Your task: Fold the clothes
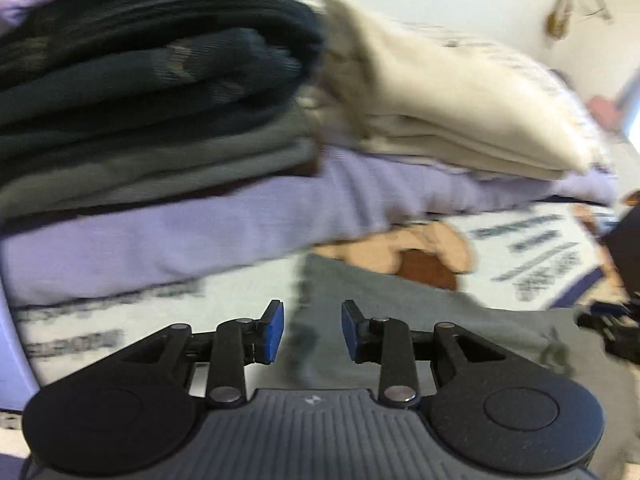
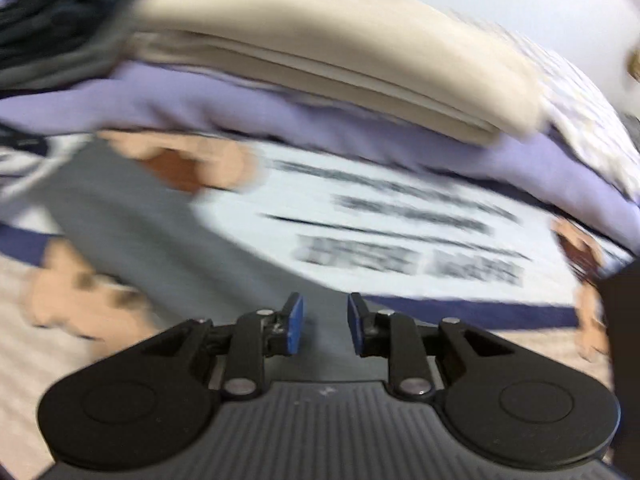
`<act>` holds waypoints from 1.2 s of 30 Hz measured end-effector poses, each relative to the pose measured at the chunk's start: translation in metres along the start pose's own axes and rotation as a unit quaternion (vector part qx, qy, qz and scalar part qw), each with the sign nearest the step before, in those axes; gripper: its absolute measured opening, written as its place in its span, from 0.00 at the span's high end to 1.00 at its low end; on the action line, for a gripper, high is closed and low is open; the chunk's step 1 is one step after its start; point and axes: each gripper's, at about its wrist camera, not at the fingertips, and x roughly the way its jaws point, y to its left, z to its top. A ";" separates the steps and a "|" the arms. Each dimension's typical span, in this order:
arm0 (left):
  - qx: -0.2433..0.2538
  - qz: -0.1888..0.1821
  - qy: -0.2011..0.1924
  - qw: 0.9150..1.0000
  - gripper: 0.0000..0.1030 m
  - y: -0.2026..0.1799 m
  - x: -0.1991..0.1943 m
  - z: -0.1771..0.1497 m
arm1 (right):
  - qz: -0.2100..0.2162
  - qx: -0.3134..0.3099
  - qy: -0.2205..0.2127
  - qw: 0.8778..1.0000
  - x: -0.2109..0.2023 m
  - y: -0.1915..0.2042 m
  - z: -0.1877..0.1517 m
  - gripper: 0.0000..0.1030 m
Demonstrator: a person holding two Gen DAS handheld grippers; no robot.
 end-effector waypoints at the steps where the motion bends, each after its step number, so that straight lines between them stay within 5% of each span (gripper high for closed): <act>1: 0.010 -0.006 0.004 1.000 0.69 -0.006 0.004 -0.001 | -0.006 0.025 0.019 0.999 0.006 -0.018 0.003 0.76; 10: 0.082 0.026 0.045 0.995 0.69 -0.034 0.034 -0.017 | 0.028 0.240 0.130 0.962 0.044 -0.095 0.014 0.74; 14: 0.097 0.034 0.045 0.994 0.69 -0.037 0.036 -0.020 | 0.018 0.319 0.172 0.932 0.062 -0.105 0.014 0.66; 21: 0.102 0.033 0.045 0.993 0.69 -0.035 0.033 -0.021 | 0.010 0.443 0.175 0.879 0.084 -0.108 0.009 0.69; 25: 0.105 0.033 0.046 0.993 0.69 -0.035 0.032 -0.022 | -0.029 0.431 0.173 0.885 0.092 -0.093 0.009 0.81; 27: 0.104 0.032 0.046 0.993 0.69 -0.035 0.031 -0.022 | -0.045 0.416 0.160 0.894 0.089 -0.087 0.014 0.99; 36: 0.095 0.027 0.048 0.994 0.69 -0.031 0.032 -0.020 | -0.062 0.420 0.104 0.899 0.081 -0.088 0.020 0.99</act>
